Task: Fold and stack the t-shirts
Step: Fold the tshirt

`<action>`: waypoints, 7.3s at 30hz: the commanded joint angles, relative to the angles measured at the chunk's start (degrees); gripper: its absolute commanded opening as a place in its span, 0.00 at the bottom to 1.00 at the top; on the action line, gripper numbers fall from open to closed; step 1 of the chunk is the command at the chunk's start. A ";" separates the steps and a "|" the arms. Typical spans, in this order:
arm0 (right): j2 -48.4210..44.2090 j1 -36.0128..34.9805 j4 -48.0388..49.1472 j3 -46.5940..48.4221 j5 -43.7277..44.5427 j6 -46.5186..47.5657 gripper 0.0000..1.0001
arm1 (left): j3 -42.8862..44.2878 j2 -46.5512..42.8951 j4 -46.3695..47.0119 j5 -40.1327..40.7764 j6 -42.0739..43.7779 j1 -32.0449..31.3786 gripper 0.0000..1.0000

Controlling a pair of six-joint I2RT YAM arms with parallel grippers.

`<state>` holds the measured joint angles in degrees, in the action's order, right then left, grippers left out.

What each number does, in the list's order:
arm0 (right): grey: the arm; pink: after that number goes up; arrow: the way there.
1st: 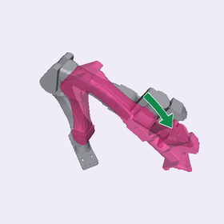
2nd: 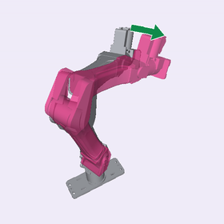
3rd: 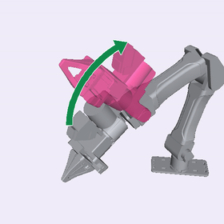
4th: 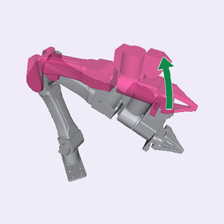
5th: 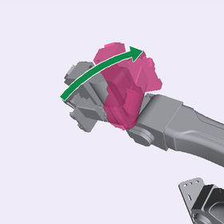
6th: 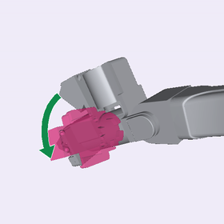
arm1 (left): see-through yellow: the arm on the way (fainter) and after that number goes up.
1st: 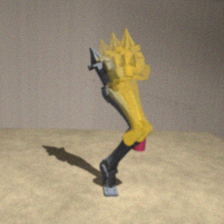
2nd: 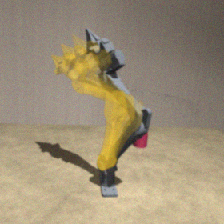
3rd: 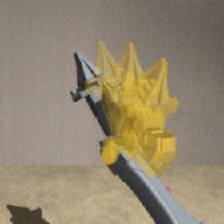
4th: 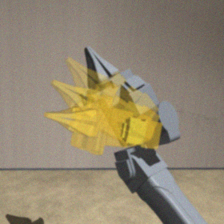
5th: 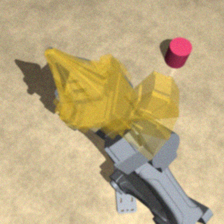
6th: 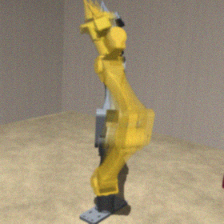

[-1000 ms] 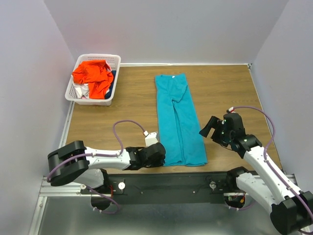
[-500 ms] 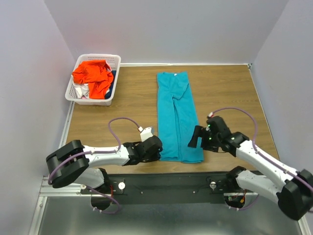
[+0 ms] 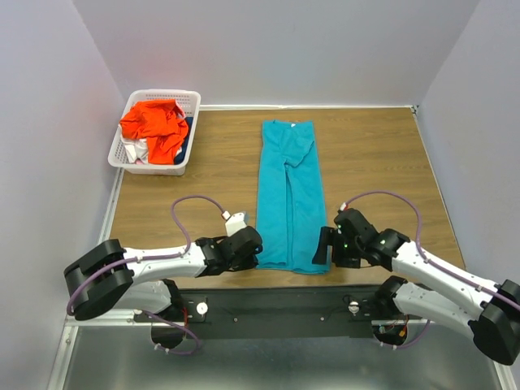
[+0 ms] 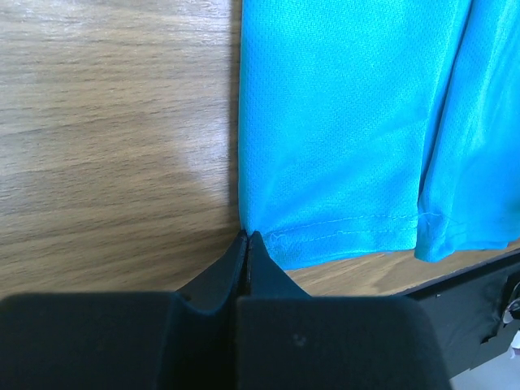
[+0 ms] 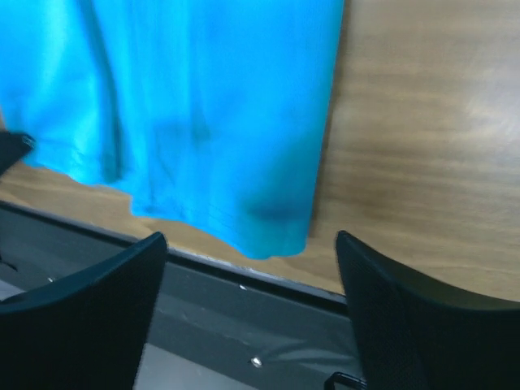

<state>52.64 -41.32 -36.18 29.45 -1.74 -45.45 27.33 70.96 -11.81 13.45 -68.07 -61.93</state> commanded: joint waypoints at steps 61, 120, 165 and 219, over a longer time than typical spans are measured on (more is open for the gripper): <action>28.39 6.16 12.45 31.27 22.49 12.05 0.01 | 35.94 16.66 3.46 1.49 28.69 23.87 0.00; 48.09 19.09 17.99 43.59 -4.41 19.08 1.00 | 38.10 23.01 5.30 -7.48 34.41 36.09 0.98; 51.09 14.69 18.34 43.46 5.43 18.04 1.00 | 16.52 11.56 11.54 -11.16 30.02 36.18 0.98; 45.62 14.69 19.22 26.53 3.32 16.89 0.44 | 22.06 29.76 17.09 -14.60 30.63 35.39 0.00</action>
<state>96.01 -26.65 -17.34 54.13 2.04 -28.49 50.83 101.25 7.01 -3.14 -37.60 -26.37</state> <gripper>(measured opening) 0.486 0.005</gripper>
